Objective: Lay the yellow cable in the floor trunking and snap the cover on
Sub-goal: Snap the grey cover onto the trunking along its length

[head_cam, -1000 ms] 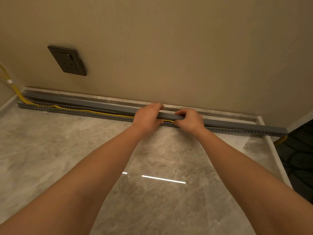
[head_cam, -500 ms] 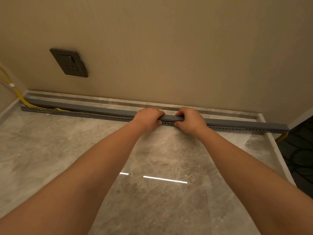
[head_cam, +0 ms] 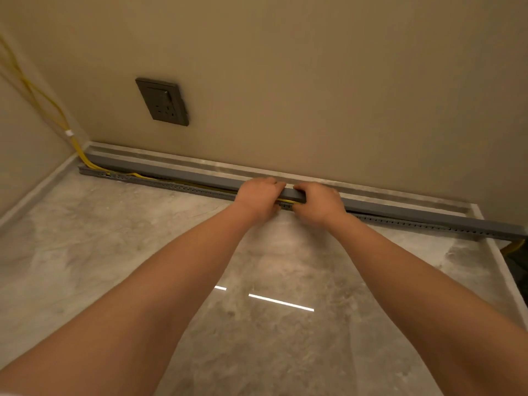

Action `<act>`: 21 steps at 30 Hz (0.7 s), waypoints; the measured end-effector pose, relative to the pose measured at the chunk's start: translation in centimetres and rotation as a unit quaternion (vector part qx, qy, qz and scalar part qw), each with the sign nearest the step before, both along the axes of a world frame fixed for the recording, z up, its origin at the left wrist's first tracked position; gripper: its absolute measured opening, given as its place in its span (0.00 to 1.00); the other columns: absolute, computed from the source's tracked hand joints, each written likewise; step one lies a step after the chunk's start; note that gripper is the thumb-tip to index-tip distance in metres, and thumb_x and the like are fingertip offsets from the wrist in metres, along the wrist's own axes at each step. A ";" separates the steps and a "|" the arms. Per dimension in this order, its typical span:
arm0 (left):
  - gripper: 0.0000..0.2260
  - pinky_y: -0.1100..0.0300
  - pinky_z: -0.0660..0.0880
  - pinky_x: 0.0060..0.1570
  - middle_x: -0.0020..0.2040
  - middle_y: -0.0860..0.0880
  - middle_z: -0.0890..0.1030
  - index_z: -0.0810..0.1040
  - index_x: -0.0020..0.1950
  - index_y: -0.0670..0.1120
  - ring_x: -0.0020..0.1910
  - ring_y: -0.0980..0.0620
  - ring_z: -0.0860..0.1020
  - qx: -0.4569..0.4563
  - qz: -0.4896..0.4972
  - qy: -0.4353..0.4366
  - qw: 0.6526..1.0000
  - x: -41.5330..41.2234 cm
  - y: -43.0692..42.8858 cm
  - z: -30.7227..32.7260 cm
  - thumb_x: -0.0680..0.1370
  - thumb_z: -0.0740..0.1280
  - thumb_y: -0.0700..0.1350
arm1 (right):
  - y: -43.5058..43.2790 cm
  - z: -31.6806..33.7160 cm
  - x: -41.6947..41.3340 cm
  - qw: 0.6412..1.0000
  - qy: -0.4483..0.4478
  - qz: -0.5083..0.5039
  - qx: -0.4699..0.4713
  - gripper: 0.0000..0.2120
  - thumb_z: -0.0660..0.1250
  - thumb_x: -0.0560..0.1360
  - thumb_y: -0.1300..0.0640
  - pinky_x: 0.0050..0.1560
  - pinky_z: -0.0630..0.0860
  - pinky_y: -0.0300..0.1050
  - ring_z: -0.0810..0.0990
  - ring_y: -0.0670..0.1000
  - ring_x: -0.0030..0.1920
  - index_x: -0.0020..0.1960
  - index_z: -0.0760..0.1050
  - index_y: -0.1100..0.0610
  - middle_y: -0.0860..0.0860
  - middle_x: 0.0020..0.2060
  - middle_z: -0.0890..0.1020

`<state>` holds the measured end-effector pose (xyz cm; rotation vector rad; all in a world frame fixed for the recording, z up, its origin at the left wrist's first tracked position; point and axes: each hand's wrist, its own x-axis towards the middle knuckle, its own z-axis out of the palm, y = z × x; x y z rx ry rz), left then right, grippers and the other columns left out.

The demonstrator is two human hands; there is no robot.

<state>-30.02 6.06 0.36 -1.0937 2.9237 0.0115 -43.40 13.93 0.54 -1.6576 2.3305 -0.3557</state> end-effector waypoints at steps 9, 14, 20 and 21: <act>0.24 0.52 0.70 0.60 0.66 0.46 0.74 0.68 0.71 0.47 0.63 0.44 0.74 -0.021 0.023 -0.012 0.999 8.5 -4.6 0.7 0.76 0.66 0.51 | -5.6 1.1 9.1 0.999 0.015 0.030 0.031 0.13 0.66 0.71 0.51 0.58 0.74 0.53 0.78 0.61 0.56 0.54 0.78 0.52 0.55 0.53 0.82; 0.23 0.52 0.71 0.60 0.66 0.46 0.74 0.69 0.69 0.46 0.64 0.45 0.73 -0.007 0.009 -0.015 1.000 14.2 -8.3 0.9 0.76 0.67 0.51 | -9.2 1.5 15.1 0.999 0.021 0.016 0.047 0.14 0.65 0.71 0.50 0.61 0.73 0.55 0.77 0.60 0.58 0.56 0.77 0.52 0.55 0.55 0.80; 0.25 0.52 0.71 0.61 0.68 0.47 0.72 0.68 0.70 0.45 0.65 0.46 0.72 0.004 -0.021 -0.028 0.999 20.6 -13.0 0.8 0.76 0.67 0.51 | -14.3 1.4 21.9 0.998 0.009 0.008 0.055 0.13 0.64 0.73 0.52 0.64 0.71 0.58 0.76 0.59 0.59 0.56 0.76 0.51 0.54 0.56 0.80; 0.24 0.52 0.72 0.61 0.67 0.47 0.72 0.68 0.70 0.45 0.65 0.46 0.72 0.004 -0.023 -0.027 0.999 21.4 -13.5 0.8 0.75 0.67 0.50 | -15.1 1.3 22.8 0.998 0.006 0.007 0.057 0.14 0.64 0.73 0.52 0.65 0.70 0.59 0.76 0.59 0.60 0.58 0.76 0.51 0.54 0.57 0.80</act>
